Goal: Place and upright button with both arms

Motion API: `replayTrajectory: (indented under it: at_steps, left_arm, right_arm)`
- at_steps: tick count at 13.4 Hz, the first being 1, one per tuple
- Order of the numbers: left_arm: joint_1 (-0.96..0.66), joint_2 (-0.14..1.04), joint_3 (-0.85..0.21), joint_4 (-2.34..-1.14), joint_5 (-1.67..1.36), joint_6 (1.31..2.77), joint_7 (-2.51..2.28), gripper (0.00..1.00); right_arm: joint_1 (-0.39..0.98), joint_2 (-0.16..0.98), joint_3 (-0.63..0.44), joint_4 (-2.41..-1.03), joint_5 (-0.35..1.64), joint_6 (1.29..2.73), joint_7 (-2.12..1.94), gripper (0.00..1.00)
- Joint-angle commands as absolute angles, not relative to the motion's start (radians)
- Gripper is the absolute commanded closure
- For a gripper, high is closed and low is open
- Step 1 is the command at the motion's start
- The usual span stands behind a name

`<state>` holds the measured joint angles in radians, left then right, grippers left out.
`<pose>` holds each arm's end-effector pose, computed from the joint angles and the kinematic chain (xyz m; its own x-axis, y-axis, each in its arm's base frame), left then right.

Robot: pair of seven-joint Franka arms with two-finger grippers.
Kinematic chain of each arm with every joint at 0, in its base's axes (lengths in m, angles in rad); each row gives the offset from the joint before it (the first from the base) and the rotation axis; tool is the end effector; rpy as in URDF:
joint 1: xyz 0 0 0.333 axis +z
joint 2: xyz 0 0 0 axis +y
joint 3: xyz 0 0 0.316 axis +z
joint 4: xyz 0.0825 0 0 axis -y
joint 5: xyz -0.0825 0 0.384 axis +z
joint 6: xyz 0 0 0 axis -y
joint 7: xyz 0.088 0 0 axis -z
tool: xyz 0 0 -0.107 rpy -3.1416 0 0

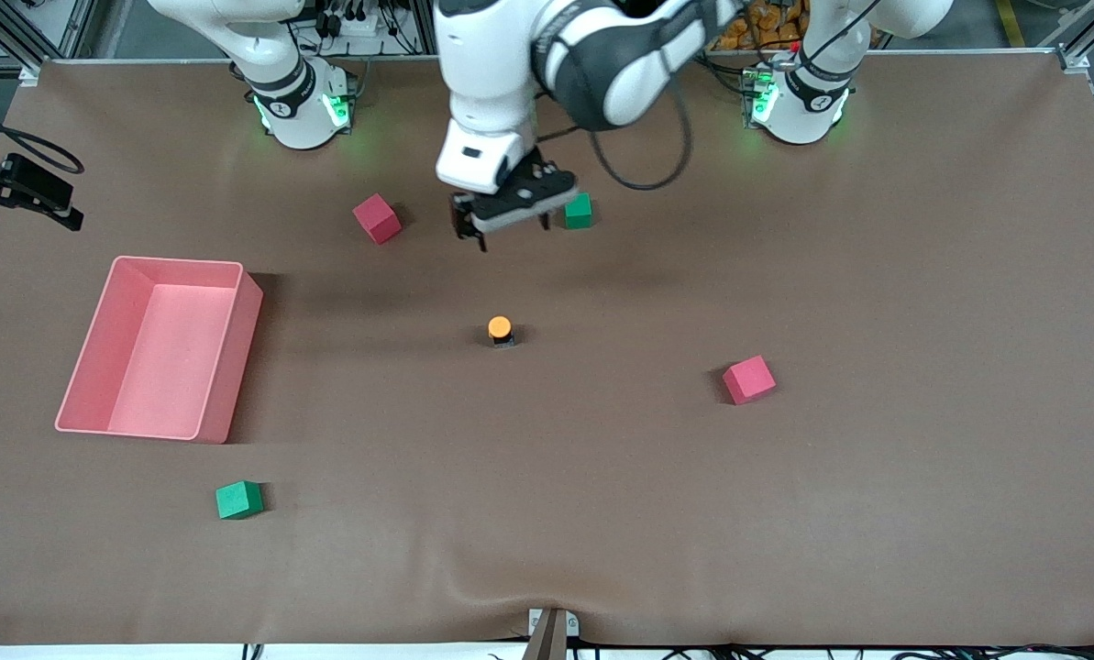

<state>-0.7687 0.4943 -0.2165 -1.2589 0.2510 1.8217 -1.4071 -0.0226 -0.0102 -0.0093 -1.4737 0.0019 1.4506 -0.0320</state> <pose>0.4366 -0.5600 0.4894 0.9089 0.3870 0.1552 0.3837 -0.9220 0.0519 0.5386 -0.0170 0.6648 0.9999 0.0003 -0.0128 0.0003 -1.0000 -0.0024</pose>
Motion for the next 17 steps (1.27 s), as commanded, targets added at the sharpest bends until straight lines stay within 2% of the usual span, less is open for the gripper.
replayTrajectory:
  at_steps: [1,17]
  left_arm:
    - [-0.671,0.422,-0.225,-1.292,0.165,1.778,-1.277,0.0]
    - [-0.253,0.259,-0.23,-1.305,0.094,1.563,-0.637,0.0]
  right_arm:
    - [-0.044,-0.005,0.005,-1.459,0.005,1.442,-0.043,0.0]
    - [-0.04,-0.005,0.005,-1.459,0.006,1.443,-0.043,0.0]
